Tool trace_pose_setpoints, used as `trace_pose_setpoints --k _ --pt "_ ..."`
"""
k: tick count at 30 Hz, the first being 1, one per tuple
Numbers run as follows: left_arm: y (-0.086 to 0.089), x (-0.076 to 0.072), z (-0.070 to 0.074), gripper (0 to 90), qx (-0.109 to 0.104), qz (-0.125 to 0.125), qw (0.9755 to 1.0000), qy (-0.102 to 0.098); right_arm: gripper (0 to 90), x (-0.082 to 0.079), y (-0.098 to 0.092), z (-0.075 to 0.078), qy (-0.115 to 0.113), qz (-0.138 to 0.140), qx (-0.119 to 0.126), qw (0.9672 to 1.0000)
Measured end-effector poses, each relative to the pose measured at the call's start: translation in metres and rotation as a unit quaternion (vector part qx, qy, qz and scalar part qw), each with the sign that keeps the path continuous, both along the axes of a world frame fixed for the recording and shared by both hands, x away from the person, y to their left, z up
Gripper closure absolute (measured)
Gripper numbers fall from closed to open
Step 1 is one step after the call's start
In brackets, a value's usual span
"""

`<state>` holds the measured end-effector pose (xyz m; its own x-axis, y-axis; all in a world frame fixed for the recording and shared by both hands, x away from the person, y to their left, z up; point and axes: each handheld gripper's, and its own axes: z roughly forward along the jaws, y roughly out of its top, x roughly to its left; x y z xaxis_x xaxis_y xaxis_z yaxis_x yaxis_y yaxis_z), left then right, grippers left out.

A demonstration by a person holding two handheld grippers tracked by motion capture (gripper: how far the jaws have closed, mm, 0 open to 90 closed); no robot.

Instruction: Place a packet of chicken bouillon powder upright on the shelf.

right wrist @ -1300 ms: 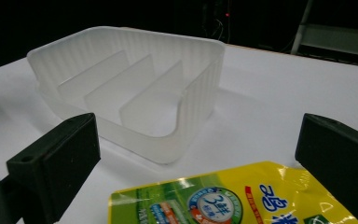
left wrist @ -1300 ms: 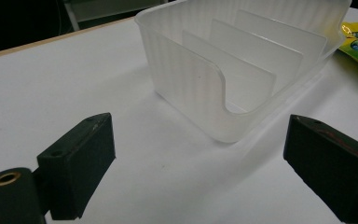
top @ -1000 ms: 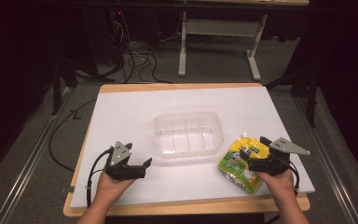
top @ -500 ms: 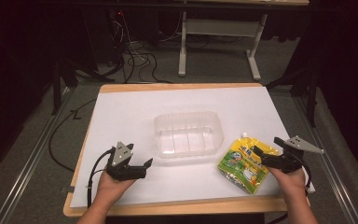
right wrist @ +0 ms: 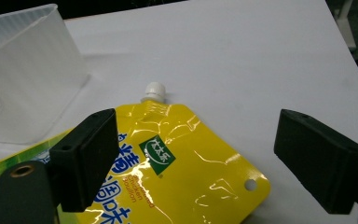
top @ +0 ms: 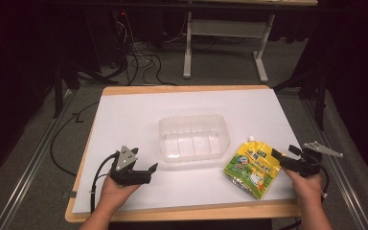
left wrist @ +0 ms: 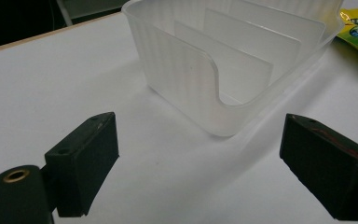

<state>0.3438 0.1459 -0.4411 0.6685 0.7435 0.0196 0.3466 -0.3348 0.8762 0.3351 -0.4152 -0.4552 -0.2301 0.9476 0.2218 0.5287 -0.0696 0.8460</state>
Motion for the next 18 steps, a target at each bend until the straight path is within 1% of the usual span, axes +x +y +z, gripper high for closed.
trace_pose_setpoints --k 4,6,7,9,10,12,14,15,16,17,18 --pt "0.0 0.0 0.0 12.2 0.001 -0.001 1.0 0.0 19.2 0.001 -0.009 -0.005 0.019 -0.01 0.029 0.9994" --pt "-0.001 0.0 -0.001 12.2 0.002 -0.001 1.0 0.001 21.3 0.002 -0.012 -0.006 0.025 -0.017 0.038 0.9988" --pt "-0.001 0.0 -0.001 12.2 0.003 -0.002 1.0 0.002 22.3 0.002 -0.013 -0.008 0.037 -0.025 0.051 0.9977" --pt "-0.002 0.0 -0.002 12.2 0.004 -0.003 1.0 0.002 23.5 0.003 -0.014 -0.01 0.051 -0.027 0.064 0.9963" --pt "-0.002 0.0 -0.002 12.2 0.004 -0.003 1.0 0.002 23.5 0.003 -0.014 -0.01 0.051 -0.027 0.064 0.9963" --pt "-0.003 0.0 -0.002 12.2 0.004 -0.004 1.0 0.002 25.1 0.005 -0.016 -0.014 0.067 -0.029 0.076 0.9944" --pt "-0.003 -0.001 -0.002 12.2 0.005 -0.006 1.0 0.001 26.7 0.006 -0.018 -0.017 0.085 -0.036 0.09 0.9916" --pt "-0.003 -0.001 -0.002 12.3 0.005 -0.006 1.0 0.001 28.0 0.007 -0.021 -0.02 0.089 -0.039 0.095 0.9907" --pt "-0.003 0.0 -0.002 12.3 0.005 -0.006 1.0 0.001 28.5 0.008 -0.022 -0.021 0.092 -0.041 0.1 0.9899" --pt "-0.003 0.0 -0.002 12.3 0.005 -0.005 1.0 0.001 28.5 0.008 -0.022 -0.021 0.092 -0.041 0.1 0.9899" --pt "-0.003 0.0 -0.002 12.3 0.004 -0.004 1.0 0.002 29.0 0.008 -0.023 -0.022 0.096 -0.04 0.106 0.9889"
